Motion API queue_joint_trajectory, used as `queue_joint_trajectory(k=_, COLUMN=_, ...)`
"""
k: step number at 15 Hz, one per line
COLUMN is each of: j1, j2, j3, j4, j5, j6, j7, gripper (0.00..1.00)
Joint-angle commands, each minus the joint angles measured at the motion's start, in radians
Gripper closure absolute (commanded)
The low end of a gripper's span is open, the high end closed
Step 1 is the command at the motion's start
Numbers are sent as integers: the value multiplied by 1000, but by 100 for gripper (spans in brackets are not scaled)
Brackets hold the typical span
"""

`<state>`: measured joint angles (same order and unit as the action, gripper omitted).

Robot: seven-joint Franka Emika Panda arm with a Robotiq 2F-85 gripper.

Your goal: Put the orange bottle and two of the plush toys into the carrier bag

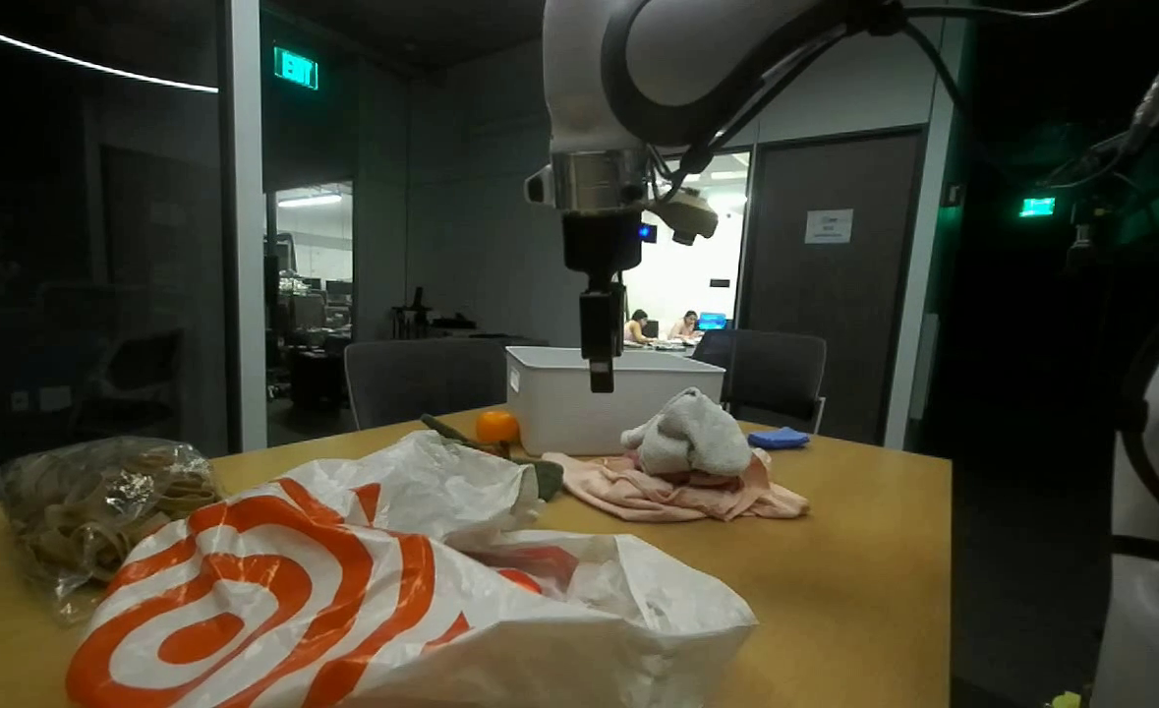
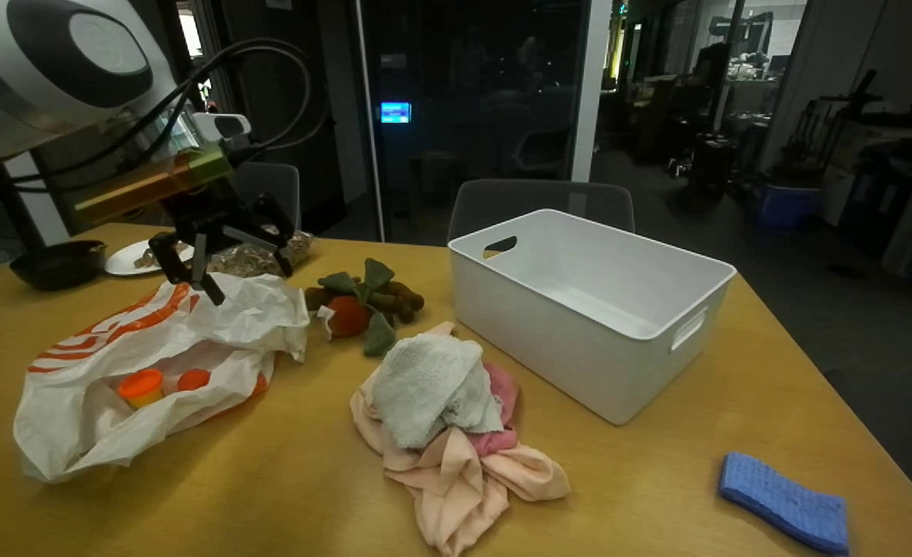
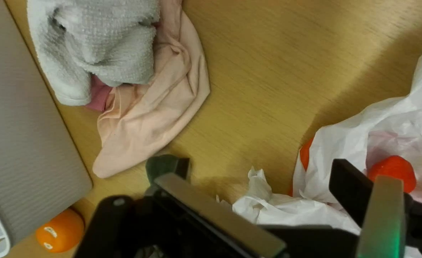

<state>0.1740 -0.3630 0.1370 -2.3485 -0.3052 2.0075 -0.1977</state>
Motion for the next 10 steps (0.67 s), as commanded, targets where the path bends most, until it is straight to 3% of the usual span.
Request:
queue_joint_trajectory(k=1, j1=-3, j2=-8, j3=3, j4=-5, j5=2, j6=-2, j7=0, gripper=0)
queue_joint_trajectory(k=5, j1=-2, j2=3, j3=12, j4=-4, j5=-9, j6=8, j7=10, gripper=0)
queue_joint_trajectory(k=10, j1=-12, j2=169, j3=27, j4=159, j5=-13, j6=11, j7=36, gripper=0)
